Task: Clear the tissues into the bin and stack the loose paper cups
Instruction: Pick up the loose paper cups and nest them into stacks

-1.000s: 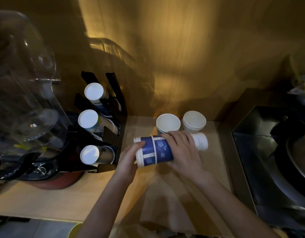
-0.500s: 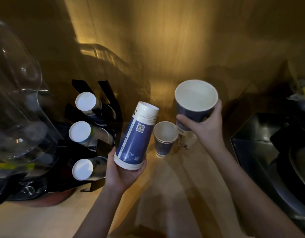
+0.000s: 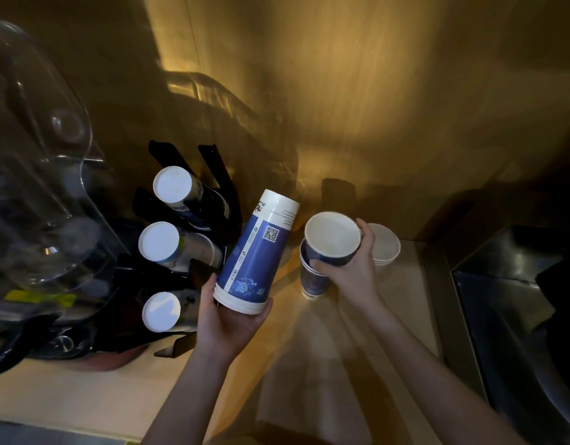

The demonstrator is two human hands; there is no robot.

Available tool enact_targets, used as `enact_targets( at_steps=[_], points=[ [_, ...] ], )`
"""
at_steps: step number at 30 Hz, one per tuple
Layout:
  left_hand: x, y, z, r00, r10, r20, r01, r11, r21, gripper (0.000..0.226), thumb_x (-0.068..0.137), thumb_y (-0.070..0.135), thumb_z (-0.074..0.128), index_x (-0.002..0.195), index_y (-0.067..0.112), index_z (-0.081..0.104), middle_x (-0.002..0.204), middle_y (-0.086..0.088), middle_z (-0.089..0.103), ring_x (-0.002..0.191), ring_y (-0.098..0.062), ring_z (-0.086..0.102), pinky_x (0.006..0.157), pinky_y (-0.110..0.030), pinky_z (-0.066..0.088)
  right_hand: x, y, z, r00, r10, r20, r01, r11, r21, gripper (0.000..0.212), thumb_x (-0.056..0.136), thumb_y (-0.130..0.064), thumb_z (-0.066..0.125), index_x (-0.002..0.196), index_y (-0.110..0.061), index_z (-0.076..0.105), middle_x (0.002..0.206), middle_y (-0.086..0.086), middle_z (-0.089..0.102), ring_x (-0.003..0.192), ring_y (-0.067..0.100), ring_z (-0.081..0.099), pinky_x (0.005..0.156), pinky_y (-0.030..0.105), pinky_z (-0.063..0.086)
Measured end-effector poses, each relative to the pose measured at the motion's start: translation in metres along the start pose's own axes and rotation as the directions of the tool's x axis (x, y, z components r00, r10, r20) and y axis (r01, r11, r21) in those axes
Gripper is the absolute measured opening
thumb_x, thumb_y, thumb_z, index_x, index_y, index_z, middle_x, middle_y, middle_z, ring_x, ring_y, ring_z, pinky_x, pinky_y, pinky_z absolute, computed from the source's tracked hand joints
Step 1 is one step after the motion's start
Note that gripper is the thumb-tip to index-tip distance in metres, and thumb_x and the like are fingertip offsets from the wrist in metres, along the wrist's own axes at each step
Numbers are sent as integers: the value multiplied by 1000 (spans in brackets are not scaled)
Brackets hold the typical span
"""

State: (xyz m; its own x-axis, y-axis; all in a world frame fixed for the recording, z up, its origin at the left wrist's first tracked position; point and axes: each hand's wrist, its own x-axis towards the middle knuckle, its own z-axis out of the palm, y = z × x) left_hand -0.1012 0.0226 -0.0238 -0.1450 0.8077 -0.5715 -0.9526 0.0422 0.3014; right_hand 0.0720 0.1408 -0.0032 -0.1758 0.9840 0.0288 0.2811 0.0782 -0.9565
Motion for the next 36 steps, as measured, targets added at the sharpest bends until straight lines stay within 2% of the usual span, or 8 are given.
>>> enact_targets(
  at_steps=[3,8,15,18,21,24,30,36],
  points=[
    [0,0,3,1000,-9,-21,9,1000,19,46,85,52,47,119,21,52,115,-6,63,103,-25,60,83,-42,47,-1,8,2,1000,24,-11,-25,996,-85,116,56,-23,88,142,-29,9,141,-3,33,130,9,29,106,36,34],
    [1,-2,6,999,9,-47,-7,999,45,45,86,51,48,119,22,52,118,-5,61,106,-24,58,86,-41,46,-6,18,2,1000,-26,18,30,950,-311,98,59,-42,83,136,-26,26,138,-1,39,131,14,31,109,43,37],
    [-2,0,25,994,109,-17,-103,975,196,48,86,45,51,127,20,50,121,-6,61,108,-24,59,91,-41,46,-9,0,-4,994,-94,57,109,795,-597,99,70,-64,58,144,-13,18,156,8,17,144,22,4,118,45,3],
    [-3,-1,33,976,217,-7,-205,930,305,57,80,47,59,127,17,50,124,-9,62,111,-25,60,91,-40,48,-17,-27,-5,944,-324,61,304,784,-541,97,69,-52,60,145,-17,11,157,4,15,143,15,1,118,43,2],
    [-5,-4,41,946,312,90,-317,827,464,73,66,52,70,129,20,50,130,-14,58,119,-32,56,103,-56,40,-22,-43,0,841,-464,279,530,602,-597,104,65,-45,68,144,-24,5,158,2,13,143,15,-1,116,39,-4],
    [-15,-6,53,914,376,151,-396,749,531,79,65,39,75,136,26,42,134,-8,55,118,-29,56,102,-55,42,-22,-45,7,756,-506,415,637,426,-642,98,64,-47,69,144,-23,17,153,1,29,142,16,12,115,40,-1],
    [-29,-6,63,859,471,201,-479,597,644,70,74,22,70,137,26,41,109,14,57,101,-8,60,73,-22,50,-26,-35,1,760,-518,393,646,538,-541,78,66,-51,71,132,-22,40,131,-5,53,125,10,42,112,37,25],
    [-33,-3,79,861,452,232,-476,557,681,68,74,21,72,136,27,44,122,3,56,104,-12,60,74,-23,54,-32,-35,0,773,-569,282,599,508,-619,76,65,-44,75,129,-18,43,129,-1,57,122,14,47,105,35,34]
  ],
)
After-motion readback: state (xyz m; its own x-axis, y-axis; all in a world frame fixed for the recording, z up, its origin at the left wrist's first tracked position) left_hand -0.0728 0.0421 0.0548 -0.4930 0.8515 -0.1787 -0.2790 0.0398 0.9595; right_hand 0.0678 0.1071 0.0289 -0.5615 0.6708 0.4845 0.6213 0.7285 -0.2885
